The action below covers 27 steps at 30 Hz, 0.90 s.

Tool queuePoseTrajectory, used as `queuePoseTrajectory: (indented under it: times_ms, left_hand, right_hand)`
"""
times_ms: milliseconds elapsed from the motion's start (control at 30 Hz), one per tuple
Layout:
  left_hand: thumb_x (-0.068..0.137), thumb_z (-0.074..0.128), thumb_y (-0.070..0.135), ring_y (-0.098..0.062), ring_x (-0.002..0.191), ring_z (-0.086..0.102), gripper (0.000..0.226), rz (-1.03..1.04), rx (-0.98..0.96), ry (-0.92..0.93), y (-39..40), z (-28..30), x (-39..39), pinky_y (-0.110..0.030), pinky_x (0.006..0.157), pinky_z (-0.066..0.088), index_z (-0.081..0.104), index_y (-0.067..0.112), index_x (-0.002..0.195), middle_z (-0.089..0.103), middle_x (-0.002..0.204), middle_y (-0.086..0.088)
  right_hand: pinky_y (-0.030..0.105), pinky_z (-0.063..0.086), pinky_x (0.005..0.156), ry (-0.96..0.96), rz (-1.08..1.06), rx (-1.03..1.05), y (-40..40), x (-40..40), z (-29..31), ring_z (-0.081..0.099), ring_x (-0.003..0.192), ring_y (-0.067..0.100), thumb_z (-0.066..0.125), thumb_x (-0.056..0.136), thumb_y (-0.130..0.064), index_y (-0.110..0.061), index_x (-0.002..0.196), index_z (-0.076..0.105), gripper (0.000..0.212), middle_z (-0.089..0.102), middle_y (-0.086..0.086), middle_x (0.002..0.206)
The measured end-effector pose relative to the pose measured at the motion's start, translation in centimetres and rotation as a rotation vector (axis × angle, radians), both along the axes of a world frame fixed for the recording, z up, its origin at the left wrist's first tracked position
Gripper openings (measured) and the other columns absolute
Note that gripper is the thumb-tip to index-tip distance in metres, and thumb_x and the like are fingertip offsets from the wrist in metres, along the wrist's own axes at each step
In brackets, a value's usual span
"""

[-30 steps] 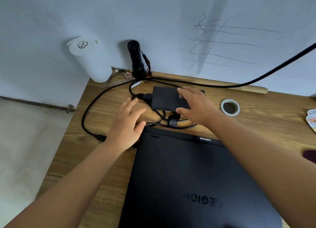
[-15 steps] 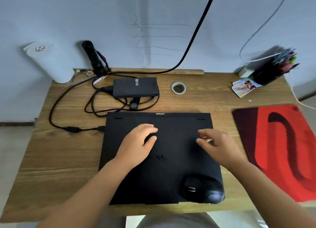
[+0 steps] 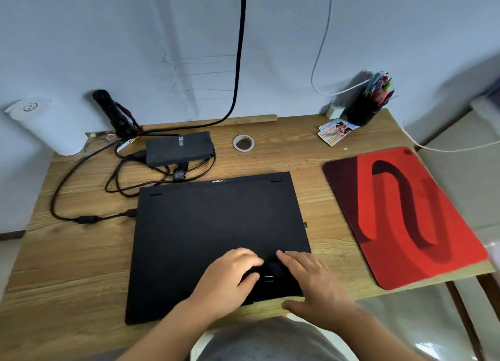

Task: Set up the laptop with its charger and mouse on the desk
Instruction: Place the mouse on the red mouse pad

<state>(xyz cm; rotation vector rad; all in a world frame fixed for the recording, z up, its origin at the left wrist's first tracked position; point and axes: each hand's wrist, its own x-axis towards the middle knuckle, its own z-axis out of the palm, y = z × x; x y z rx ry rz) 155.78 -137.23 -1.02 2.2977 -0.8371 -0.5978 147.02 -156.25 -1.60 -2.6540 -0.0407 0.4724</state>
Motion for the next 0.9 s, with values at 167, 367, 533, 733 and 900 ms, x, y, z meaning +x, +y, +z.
queuePoseTrajectory:
  times_ms: [167, 367, 533, 733, 900]
  left_hand:
    - [0.092, 0.049, 0.027, 0.002, 0.116, 0.045, 0.03, 0.018, 0.024, -0.02, 0.2, 0.2, 0.0, -0.012, 0.094, 0.034, 0.056, 0.028, 0.12, 0.053, 0.125, 0.018]
    - [0.091, 0.052, 0.027, 0.006, 0.112, 0.047, 0.029, 0.069, 0.026, -0.025, -0.5, 0.6, 0.1, -0.007, 0.091, 0.034, 0.057, 0.03, 0.119, 0.053, 0.121, 0.021]
    - [0.09, 0.055, 0.025, 0.007, 0.104, 0.05, 0.028, 0.103, -0.006, -0.003, -4.5, 1.2, -0.2, -0.003, 0.08, 0.035, 0.058, 0.031, 0.117, 0.053, 0.117, 0.023]
    - [0.09, 0.054, 0.026, 0.003, 0.108, 0.051, 0.029, 0.082, -0.013, 0.053, -13.6, 1.9, -1.4, -0.016, 0.091, 0.041, 0.056, 0.028, 0.12, 0.052, 0.117, 0.021]
    - [0.091, 0.051, 0.03, 0.003, 0.11, 0.05, 0.029, 0.021, 0.032, 0.076, -21.1, 1.2, -3.0, -0.015, 0.087, 0.04, 0.056, 0.027, 0.12, 0.052, 0.123, 0.019]
  right_hand:
    - [0.036, 0.053, 0.088, -0.16, 0.045, -0.075, 0.0, -0.6, -2.1, 0.055, 0.106, 0.021, 0.065, 0.06, -0.03, -0.022, 0.137, 0.029, 0.086, 0.06, -0.003, 0.116]
    - [0.031, 0.041, 0.098, -0.203, -0.173, 0.072, -2.7, -0.1, -0.7, 0.045, 0.112, 0.018, 0.053, 0.068, -0.041, -0.021, 0.141, 0.033, 0.078, 0.054, -0.004, 0.122]
    - [0.027, 0.034, 0.096, -0.24, -0.45, 0.095, -9.9, 0.2, 1.0, 0.044, 0.115, 0.023, 0.068, 0.07, -0.028, -0.016, 0.138, 0.036, 0.077, 0.054, 0.002, 0.121]
    - [0.04, 0.037, 0.095, -0.196, -0.736, -0.029, -19.4, -1.3, -0.5, 0.048, 0.112, 0.034, 0.071, 0.068, -0.027, -0.009, 0.136, 0.038, 0.078, 0.058, 0.014, 0.12]
    - [0.042, 0.039, 0.094, -0.082, -0.801, -0.096, -24.4, -2.9, -2.1, 0.045, 0.116, 0.035, 0.067, 0.071, -0.031, -0.012, 0.14, 0.032, 0.08, 0.055, 0.014, 0.124]
